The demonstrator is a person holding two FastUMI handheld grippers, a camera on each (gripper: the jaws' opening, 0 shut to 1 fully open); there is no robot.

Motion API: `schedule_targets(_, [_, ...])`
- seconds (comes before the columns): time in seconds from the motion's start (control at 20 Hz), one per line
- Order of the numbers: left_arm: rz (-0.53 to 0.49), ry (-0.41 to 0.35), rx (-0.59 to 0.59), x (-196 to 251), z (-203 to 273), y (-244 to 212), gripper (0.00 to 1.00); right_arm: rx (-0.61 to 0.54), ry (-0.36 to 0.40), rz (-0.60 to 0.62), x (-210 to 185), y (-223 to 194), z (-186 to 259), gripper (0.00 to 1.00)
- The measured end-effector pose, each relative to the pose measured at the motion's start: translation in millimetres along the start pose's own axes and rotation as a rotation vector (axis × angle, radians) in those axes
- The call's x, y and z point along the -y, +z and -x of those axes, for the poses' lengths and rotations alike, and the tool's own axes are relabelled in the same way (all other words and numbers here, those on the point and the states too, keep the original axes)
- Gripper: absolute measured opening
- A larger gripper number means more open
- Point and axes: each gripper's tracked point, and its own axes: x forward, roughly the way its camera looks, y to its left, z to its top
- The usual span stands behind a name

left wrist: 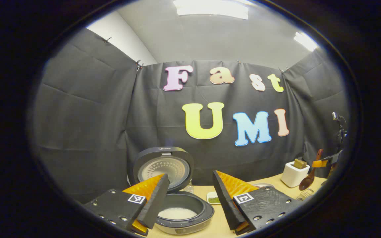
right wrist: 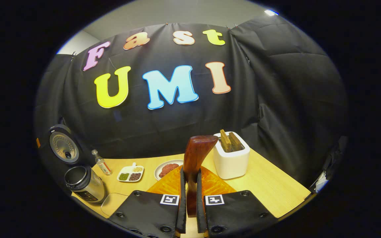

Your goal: Close the left gripper, press the button to open the rice cooker; take a wooden spoon from the chopstick holder with the right hand, scoop a spoonful of rice and pour it into the rice cooker, then put the wooden spoon back into the chopstick holder.

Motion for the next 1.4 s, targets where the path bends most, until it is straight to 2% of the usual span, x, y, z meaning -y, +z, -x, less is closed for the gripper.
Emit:
schedule_targets(0.05, [-0.002,-0.004,0.000,3.7,-1.6,0.4,0.80,-0.011,-0.009,-0.009,5.7,-5.7,3.1,0.11])
schedule_targets(0.1, [-0.004,-0.008,-0.002,6.1,-2.6,-1.4,0.80,-0.021,-0.016,-0.018,11.2,-10.9,6.5,0.14])
schedule_targets(0.35, [0.006,-0.026,-0.012,19.8,-10.3,-5.7,0.82,-0.064,-0.054,-0.020,35.7,-39.8,20.3,0.14])
schedule_targets(0.45, [0.004,-0.035,-0.018,24.7,-14.6,-8.8,0.80,-0.092,-0.059,-0.030,39.4,-54.7,22.4,0.11])
schedule_targets(0.5, [0.001,-0.038,-0.018,26.3,-15.2,-8.7,0.82,-0.103,-0.063,-0.035,41.0,-62.2,22.2,0.14])
schedule_targets(0.75, [-0.010,-0.039,-0.020,26.0,-13.7,-9.8,0.80,-0.150,-0.060,-0.085,41.5,-93.5,20.3,0.15])
schedule_targets(1.2, [-0.026,0.000,-0.031,6.1,-6.4,-10.8,0.80,-0.190,-0.040,-0.133,39.8,-121.3,18.6,0.14])
schedule_targets(1.4, [-0.027,-0.001,-0.027,6.4,-5.0,-9.7,0.80,-0.187,-0.044,-0.106,45.1,-121.9,17.5,0.20])
